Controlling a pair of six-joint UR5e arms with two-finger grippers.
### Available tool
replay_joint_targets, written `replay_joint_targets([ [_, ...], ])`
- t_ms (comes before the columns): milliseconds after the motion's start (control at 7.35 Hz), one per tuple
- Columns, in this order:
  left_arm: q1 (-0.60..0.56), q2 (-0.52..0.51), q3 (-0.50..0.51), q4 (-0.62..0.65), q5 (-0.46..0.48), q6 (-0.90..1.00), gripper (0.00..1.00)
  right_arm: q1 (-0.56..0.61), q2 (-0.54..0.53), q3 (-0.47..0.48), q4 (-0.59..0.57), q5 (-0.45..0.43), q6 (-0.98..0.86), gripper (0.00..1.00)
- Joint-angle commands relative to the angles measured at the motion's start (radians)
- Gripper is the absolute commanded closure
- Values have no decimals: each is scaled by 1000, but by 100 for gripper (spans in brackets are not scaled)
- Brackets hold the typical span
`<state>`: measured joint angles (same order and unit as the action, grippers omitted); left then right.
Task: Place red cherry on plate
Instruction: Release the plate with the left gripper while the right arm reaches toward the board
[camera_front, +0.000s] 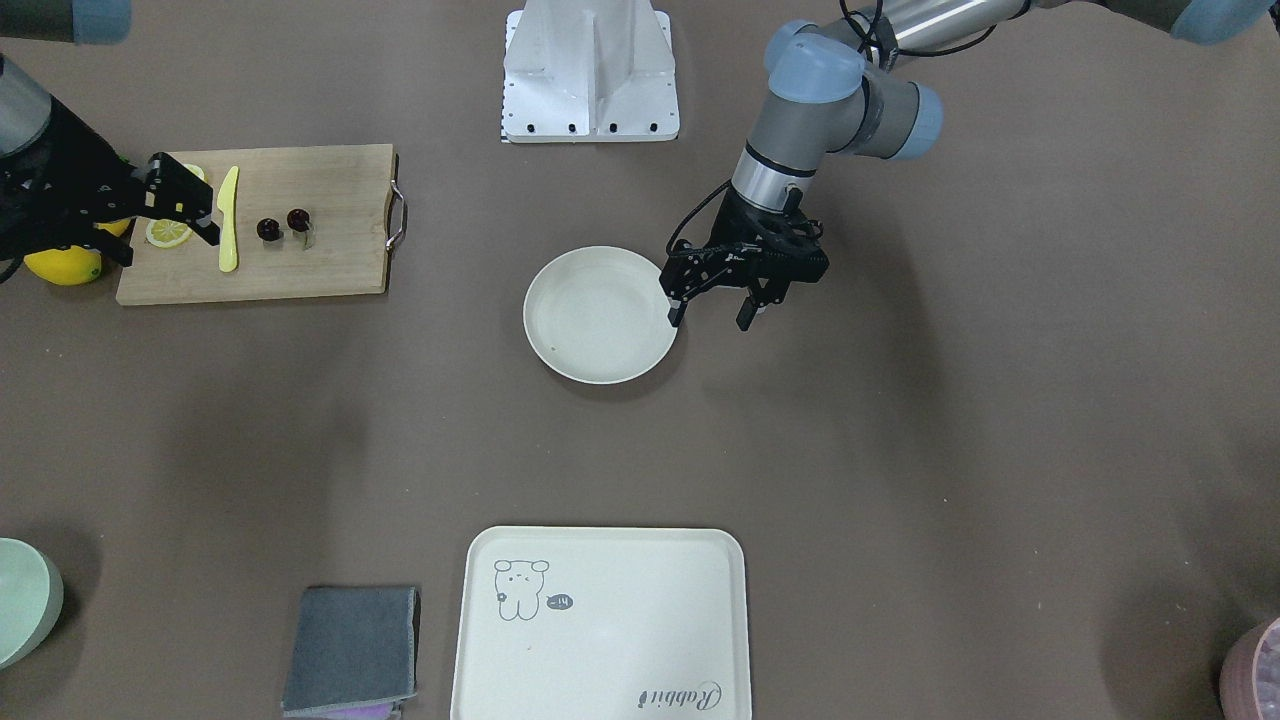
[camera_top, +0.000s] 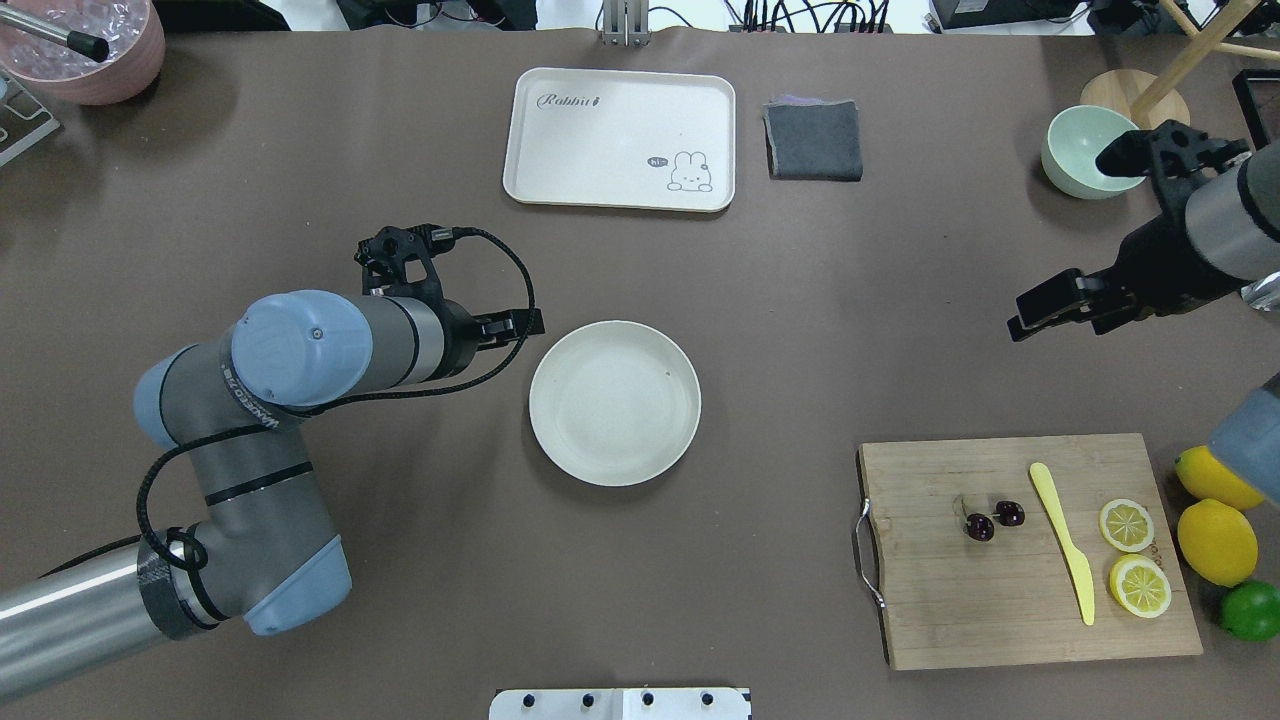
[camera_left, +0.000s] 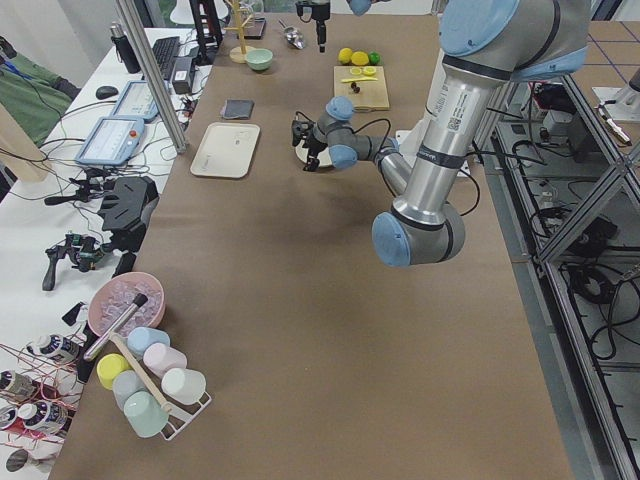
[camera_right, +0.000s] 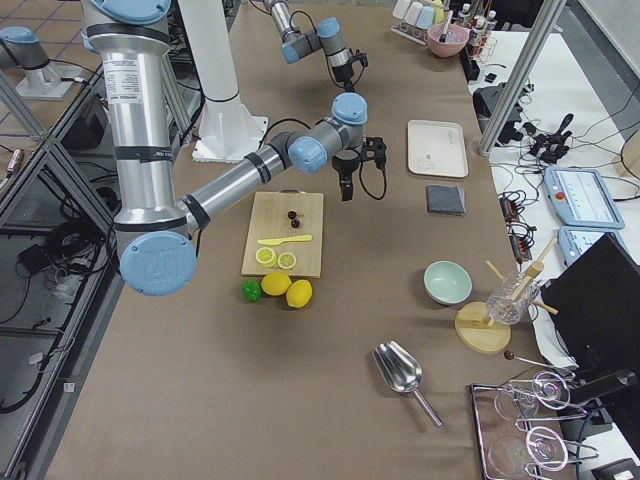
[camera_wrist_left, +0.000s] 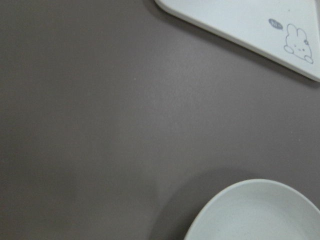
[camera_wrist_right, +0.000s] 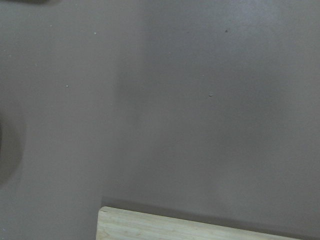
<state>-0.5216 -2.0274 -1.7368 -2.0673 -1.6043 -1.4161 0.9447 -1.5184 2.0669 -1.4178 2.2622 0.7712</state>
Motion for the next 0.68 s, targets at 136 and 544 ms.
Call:
replay_joint_targets([
  [136, -73, 4, -29, 62, -42, 78, 2, -176, -129, -2, 232, -117, 176, 0],
  [544, -77, 9, -24, 62, -40, 85, 2, -396, -215, -2, 367, -309, 205, 0],
])
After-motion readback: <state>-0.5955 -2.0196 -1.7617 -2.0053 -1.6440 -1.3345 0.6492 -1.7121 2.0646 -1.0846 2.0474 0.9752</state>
